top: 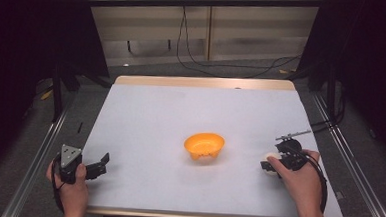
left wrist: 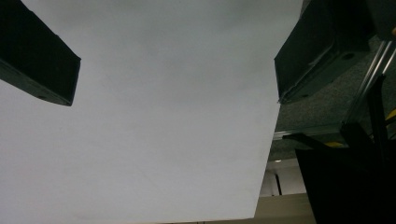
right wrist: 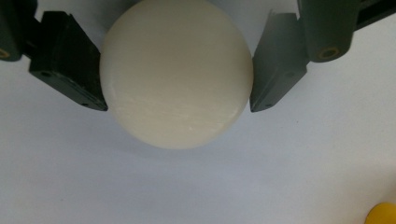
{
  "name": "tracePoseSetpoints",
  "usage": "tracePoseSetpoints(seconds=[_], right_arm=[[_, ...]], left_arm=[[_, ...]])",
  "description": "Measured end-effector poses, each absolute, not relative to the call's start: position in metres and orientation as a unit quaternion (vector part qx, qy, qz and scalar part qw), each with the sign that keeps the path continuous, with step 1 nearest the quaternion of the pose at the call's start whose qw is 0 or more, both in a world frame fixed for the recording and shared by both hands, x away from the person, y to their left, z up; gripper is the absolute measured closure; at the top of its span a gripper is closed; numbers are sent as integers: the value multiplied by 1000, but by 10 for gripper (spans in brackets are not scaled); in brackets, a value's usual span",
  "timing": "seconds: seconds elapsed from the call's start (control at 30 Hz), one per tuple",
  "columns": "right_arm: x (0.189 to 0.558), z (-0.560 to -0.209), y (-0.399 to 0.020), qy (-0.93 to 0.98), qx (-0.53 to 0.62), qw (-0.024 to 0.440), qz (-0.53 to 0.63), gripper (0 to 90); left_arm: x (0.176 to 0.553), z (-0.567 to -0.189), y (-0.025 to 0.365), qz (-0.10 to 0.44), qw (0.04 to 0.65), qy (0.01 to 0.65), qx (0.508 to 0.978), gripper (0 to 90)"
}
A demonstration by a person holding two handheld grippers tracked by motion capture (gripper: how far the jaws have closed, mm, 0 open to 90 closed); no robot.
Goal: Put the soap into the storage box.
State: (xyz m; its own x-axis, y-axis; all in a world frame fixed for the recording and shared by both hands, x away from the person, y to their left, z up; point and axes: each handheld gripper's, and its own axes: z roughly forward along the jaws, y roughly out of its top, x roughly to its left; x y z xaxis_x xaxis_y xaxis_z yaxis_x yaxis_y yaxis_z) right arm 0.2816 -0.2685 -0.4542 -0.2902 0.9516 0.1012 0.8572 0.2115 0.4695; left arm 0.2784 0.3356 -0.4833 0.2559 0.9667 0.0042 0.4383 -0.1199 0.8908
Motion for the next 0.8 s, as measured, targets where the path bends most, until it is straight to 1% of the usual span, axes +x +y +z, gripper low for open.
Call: tracePoseSetpoints(seconds=[0.37, 0.8], right_arm=[[282, -454, -270, 776, 580, 107, 225, 231], [287, -442, -260, 788, 556, 109, 243, 231]], left_arm=[[278, -483, 336, 317, 418, 520, 674, 0], [278, -483, 337, 316, 420, 519, 674, 0]])
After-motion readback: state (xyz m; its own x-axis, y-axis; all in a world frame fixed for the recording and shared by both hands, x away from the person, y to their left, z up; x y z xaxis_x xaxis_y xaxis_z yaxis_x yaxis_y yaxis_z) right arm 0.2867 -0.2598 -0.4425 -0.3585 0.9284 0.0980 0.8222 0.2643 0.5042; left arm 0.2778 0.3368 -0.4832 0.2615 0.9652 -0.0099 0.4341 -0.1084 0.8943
